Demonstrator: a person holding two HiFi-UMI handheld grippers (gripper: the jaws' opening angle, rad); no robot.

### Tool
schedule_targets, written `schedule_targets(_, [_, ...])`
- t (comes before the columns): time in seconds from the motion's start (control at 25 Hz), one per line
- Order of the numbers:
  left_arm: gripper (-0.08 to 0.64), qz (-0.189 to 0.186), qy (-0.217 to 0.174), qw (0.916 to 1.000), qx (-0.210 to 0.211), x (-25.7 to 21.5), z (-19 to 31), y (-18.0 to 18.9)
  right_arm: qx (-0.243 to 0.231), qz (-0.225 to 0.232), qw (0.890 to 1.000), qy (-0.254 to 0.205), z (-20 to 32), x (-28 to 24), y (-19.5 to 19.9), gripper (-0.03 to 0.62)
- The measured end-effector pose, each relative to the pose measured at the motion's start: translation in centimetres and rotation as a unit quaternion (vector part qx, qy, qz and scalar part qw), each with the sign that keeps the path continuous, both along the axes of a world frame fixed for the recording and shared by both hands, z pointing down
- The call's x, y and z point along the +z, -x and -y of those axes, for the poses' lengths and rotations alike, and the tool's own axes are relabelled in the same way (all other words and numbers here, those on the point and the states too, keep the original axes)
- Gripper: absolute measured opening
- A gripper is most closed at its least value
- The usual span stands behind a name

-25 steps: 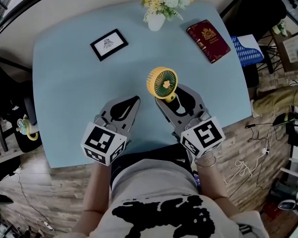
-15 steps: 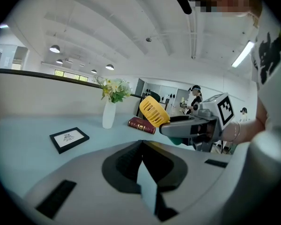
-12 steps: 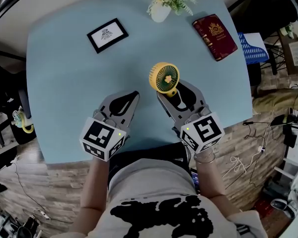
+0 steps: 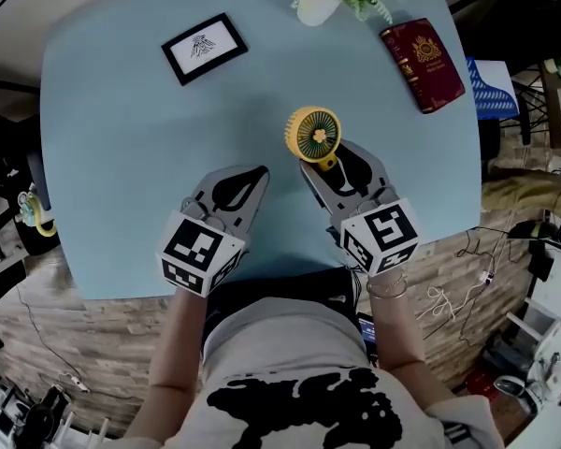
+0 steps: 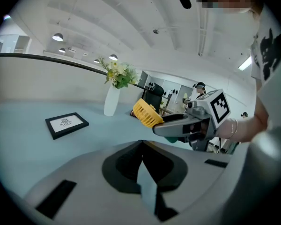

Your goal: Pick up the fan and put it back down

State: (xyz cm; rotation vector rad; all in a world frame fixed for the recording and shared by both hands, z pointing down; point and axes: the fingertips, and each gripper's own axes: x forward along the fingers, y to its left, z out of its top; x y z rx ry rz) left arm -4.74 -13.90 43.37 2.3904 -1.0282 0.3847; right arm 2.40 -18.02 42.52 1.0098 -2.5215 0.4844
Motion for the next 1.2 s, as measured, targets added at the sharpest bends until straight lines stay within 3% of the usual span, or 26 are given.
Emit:
schedule_targets(0.88, [0.011, 0.001, 0.079, 0.9968, -0.009, 6.5, 0.8, 0.0, -0.018, -0.087, 0.993, 0.072, 1.3, 9.2, -0.3, 0.217])
schedule_targets(1.2, [0.011, 0.016, 0.091, 0.9957, -0.013, 8.2, 0.9, 0.2, -0.012, -0.116, 0.989, 0.094, 1.0, 11.9, -1.0, 0.218])
